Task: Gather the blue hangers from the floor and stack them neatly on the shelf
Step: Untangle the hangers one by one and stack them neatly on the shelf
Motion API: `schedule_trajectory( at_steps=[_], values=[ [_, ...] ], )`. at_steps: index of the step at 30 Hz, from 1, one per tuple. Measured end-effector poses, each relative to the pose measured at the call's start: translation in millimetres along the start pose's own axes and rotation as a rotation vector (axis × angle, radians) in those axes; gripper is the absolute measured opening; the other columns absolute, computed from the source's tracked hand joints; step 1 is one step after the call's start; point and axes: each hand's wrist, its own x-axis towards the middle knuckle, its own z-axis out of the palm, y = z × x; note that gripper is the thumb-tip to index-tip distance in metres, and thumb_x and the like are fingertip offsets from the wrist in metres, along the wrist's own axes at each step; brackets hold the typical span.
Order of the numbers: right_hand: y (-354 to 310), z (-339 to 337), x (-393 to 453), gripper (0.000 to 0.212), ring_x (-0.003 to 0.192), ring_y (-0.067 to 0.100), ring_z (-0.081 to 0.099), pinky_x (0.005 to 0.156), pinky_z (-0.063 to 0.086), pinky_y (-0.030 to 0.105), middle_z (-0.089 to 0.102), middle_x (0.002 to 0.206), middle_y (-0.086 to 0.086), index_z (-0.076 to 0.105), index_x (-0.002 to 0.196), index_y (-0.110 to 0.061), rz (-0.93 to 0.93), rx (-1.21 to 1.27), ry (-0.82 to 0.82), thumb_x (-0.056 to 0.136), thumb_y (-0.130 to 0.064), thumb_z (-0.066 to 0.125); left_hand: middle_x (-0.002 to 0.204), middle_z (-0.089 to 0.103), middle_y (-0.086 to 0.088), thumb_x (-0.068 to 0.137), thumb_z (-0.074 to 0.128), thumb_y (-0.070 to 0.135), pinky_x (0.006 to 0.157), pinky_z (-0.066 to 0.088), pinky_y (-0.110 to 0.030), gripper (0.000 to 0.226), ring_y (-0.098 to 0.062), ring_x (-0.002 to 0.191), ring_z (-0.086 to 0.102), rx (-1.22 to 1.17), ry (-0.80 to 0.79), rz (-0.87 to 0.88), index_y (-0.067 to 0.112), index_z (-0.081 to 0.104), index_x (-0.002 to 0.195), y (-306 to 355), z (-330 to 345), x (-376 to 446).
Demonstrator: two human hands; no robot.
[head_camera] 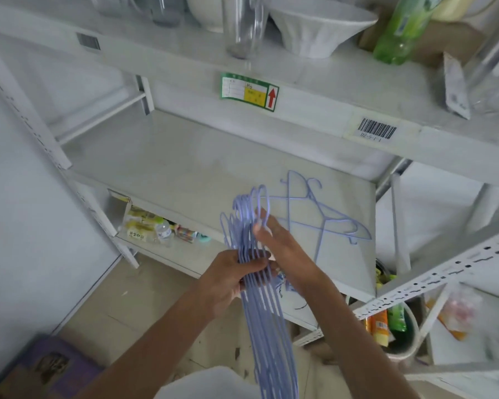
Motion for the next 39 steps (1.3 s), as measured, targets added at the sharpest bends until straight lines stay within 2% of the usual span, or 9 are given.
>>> schedule_trajectory(
  at_steps=[3,6,9,12,15,19,25,30,39],
  values=[
    [22,8,-26,0.084,0.143,0.009,0.046,0.117,0.041,0.035,0.042,0.160,-0.011,0.032,0.160,-0.031,0.139,-0.015,0.079,0.089,-0.058,0.069,0.099,0.075,-0.027,0.071,0.082,0.012,0.073,0.063,-0.035,0.040,-0.030,0.084,0.077,-0.006,0.046,0.001,-0.009,0.075,0.104,4,-4,2],
    [49,19,-51,0.064,0.113,0.014,0.072,0.095,0.058,0.033,0.070,0.132,0.001,0.056,0.139,-0.024,0.343,0.108,-0.013,0.087,-0.056,0.075,0.108,0.076,-0.026,0.087,0.073,-0.003,0.076,0.064,-0.034,0.023,-0.028,0.094,0.078,-0.058,0.039,-0.019,-0.008,0.072,0.109,12,-11,8],
    [67,23,-64,0.050,0.111,0.037,0.073,0.101,0.057,0.049,0.075,0.121,0.018,0.062,0.133,-0.009,0.465,0.315,-0.298,0.095,-0.040,0.073,0.118,0.073,-0.027,0.092,0.057,-0.018,0.081,0.062,-0.031,0.035,-0.033,0.105,0.076,-0.119,-0.019,-0.085,-0.013,0.059,0.127,19,-15,14],
    [73,35,-59,0.045,0.103,0.040,0.071,0.104,0.052,0.058,0.074,0.112,0.025,0.062,0.126,0.010,0.434,0.375,-0.284,0.102,-0.028,0.065,0.128,0.071,-0.023,0.087,0.062,-0.014,0.088,0.062,-0.033,0.046,-0.030,0.113,0.073,-0.228,-0.104,-0.208,-0.007,0.060,0.132,36,-26,26],
    [73,49,-50,0.045,0.092,0.036,0.072,0.094,0.057,0.050,0.074,0.105,0.023,0.062,0.123,0.008,0.342,0.465,-0.237,0.103,-0.032,0.061,0.127,0.072,-0.019,0.084,0.066,-0.006,0.093,0.061,-0.034,0.039,-0.025,0.112,0.074,-0.270,-0.115,-0.233,-0.005,0.069,0.123,60,-36,42],
    [71,67,-44,0.042,0.106,0.039,0.074,0.093,0.060,0.044,0.073,0.119,0.026,0.064,0.128,-0.006,0.319,0.566,-0.243,0.101,-0.038,0.066,0.113,0.078,-0.015,0.093,0.061,-0.004,0.086,0.063,-0.031,0.026,-0.022,0.102,0.077,-0.237,-0.053,-0.182,-0.002,0.070,0.118,76,-43,54],
    [63,96,-31,0.027,0.086,0.028,0.079,0.078,0.063,0.033,0.080,0.093,0.019,0.077,0.095,-0.007,0.195,0.313,-0.039,0.102,-0.030,0.064,0.108,0.080,-0.009,0.099,0.055,-0.003,0.084,0.062,-0.025,0.032,-0.018,0.103,0.075,-0.119,-0.045,-0.075,-0.004,0.061,0.130,110,-66,65],
    [80,108,-44,0.030,0.080,0.030,0.078,0.078,0.063,0.037,0.078,0.093,0.023,0.073,0.095,-0.005,0.164,0.384,-0.100,0.102,-0.034,0.065,0.138,0.063,-0.027,0.096,0.063,0.012,0.098,0.059,-0.042,0.042,-0.035,0.124,0.067,-0.093,-0.330,-0.275,0.000,0.061,0.137,93,-94,63],
    [115,145,-60,0.036,0.093,0.041,0.076,0.088,0.061,0.047,0.078,0.097,0.026,0.074,0.102,0.009,0.180,0.418,0.239,0.102,-0.026,0.065,0.114,0.075,-0.027,0.076,0.087,0.012,0.085,0.063,-0.040,0.030,-0.039,0.106,0.075,0.118,-0.187,-0.192,-0.003,0.079,0.100,61,-72,77]
  ],
)
